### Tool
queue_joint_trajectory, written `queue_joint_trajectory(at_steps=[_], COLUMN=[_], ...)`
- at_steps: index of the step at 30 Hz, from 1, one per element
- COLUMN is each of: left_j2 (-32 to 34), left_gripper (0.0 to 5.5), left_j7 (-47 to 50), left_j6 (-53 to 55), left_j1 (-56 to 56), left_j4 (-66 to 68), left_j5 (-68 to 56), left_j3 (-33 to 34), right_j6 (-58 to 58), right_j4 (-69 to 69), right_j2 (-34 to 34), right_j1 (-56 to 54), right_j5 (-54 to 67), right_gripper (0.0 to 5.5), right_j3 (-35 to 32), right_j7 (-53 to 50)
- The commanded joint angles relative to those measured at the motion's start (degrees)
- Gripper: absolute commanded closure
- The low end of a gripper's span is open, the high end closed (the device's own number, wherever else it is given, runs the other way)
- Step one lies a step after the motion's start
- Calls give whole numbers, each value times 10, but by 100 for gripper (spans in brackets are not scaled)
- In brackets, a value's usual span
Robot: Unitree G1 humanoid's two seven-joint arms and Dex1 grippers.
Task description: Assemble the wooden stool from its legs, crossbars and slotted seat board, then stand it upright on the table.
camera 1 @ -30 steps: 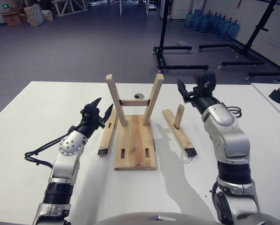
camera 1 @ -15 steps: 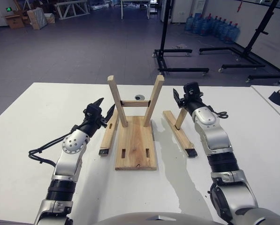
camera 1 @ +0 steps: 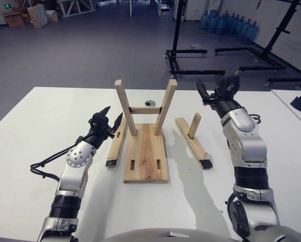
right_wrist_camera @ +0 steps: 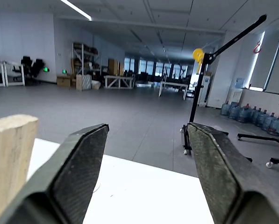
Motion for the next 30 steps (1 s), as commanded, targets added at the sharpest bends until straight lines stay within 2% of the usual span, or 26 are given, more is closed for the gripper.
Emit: queue_joint_trajectory(at_steps=[1, 5, 11, 18, 30], left_j2=[1, -2, -5, -11, -17], left_gripper=[282, 282, 282, 282, 282], left_j7=[6, 10, 9, 11, 10], left_j6=[4, 6, 10, 10, 11], left_j1=[23, 43, 45, 45, 37], left_j4=[-27, -44, -52, -51, -46], left_j5=[1, -2, -2, 1, 4], left_j3=[4, 7, 5, -1, -10], right_j6=[36, 81, 159, 282, 332], right_j4=[-56, -117, -154, -170, -89], right_j2=[-20, -10, 2, -10, -23], right_j1=[91, 222, 310, 283, 219], right_j5=[22, 61, 64, 32, -12], right_gripper=[240, 240, 240, 240, 240], right_j3=[-21, -29, 12, 75, 132], right_j7=[18, 35, 18, -32, -25])
